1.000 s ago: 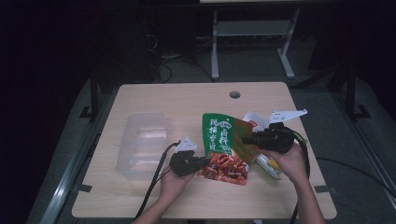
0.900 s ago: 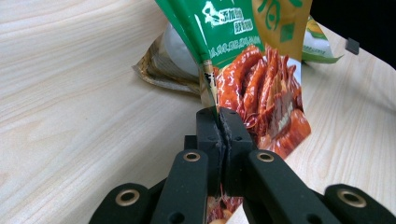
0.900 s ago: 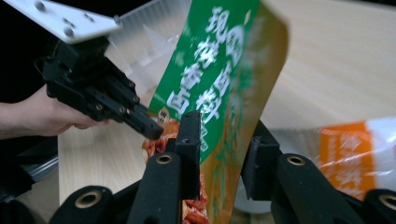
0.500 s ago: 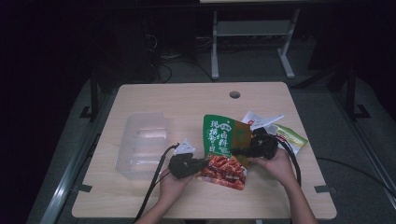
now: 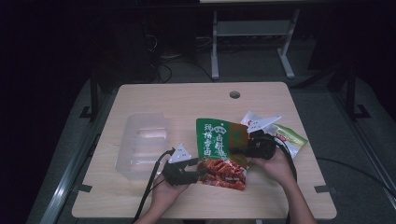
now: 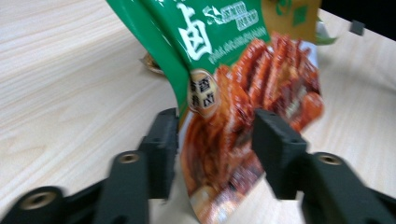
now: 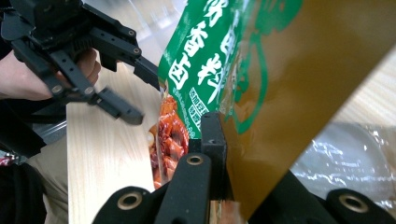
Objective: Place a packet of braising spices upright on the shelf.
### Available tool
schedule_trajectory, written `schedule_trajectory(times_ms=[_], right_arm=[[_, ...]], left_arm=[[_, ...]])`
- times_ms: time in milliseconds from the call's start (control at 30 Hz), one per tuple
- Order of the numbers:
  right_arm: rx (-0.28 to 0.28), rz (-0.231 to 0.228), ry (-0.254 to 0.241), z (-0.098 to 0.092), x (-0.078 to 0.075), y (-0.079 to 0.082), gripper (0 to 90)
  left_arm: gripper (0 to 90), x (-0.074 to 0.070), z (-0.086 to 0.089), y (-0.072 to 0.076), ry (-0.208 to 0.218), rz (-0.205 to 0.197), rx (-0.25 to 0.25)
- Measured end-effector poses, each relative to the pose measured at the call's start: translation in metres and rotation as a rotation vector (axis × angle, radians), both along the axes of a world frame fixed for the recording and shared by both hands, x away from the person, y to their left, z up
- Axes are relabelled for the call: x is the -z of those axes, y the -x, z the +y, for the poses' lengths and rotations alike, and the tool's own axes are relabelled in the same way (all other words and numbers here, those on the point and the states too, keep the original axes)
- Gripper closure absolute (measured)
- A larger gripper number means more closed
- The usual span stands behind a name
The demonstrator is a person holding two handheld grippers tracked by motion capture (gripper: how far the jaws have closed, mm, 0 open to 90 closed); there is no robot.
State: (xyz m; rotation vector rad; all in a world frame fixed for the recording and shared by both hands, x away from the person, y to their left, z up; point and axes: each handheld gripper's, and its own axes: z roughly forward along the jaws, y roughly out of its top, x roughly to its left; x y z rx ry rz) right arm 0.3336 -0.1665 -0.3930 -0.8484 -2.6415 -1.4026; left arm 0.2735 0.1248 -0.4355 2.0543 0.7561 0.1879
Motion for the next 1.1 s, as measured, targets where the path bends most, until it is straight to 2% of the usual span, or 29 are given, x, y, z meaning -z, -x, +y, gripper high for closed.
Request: schedule_trajectory(times_ms=[67, 133, 300, 433, 467, 533, 767, 867, 1000, 1100], right_arm=[[-0.006, -0.010, -0.003, 0.001, -0.002, 0.001, 89.2], [-0.010, -0.033, -0.024, 0.003, -0.008, 0.005, 89.4], [-0.015, -0.045, -0.040, 0.005, -0.014, 0.008, 89.4], [-0.022, -0.062, -0.071, 0.007, -0.021, 0.012, 89.5], [-0.021, -0.066, -0.072, 0.008, -0.022, 0.013, 89.5], [-0.019, -0.086, -0.062, 0.012, -0.025, 0.017, 89.5], [-0.008, -0.122, -0.047, 0.016, -0.028, 0.020, 89.6], [-0.003, -0.126, -0.047, 0.016, -0.029, 0.021, 89.6], [0.010, -0.157, -0.032, 0.015, -0.034, 0.023, 89.6], [0.015, -0.161, -0.036, 0.013, -0.035, 0.023, 89.7]], left_arm=[[45.1, -0.001, 0.002, 0.003, -0.006, -0.008, 0.002], [42.5, -0.004, 0.007, 0.012, -0.022, -0.045, 0.012], [39.1, -0.002, 0.016, 0.022, -0.014, -0.041, 0.031], [35.7, 0.001, 0.025, 0.026, 0.036, -0.023, 0.058], [35.1, 0.001, 0.026, 0.026, 0.049, -0.015, 0.067], [31.8, 0.002, 0.026, 0.026, 0.045, -0.001, 0.082], [24.3, 0.003, 0.023, 0.030, 0.032, -0.021, 0.126], [22.9, 0.004, 0.023, 0.031, 0.034, -0.022, 0.133], [21.7, 0.004, 0.022, 0.031, 0.028, -0.032, 0.143], [21.0, 0.004, 0.023, 0.031, 0.024, -0.031, 0.134]])
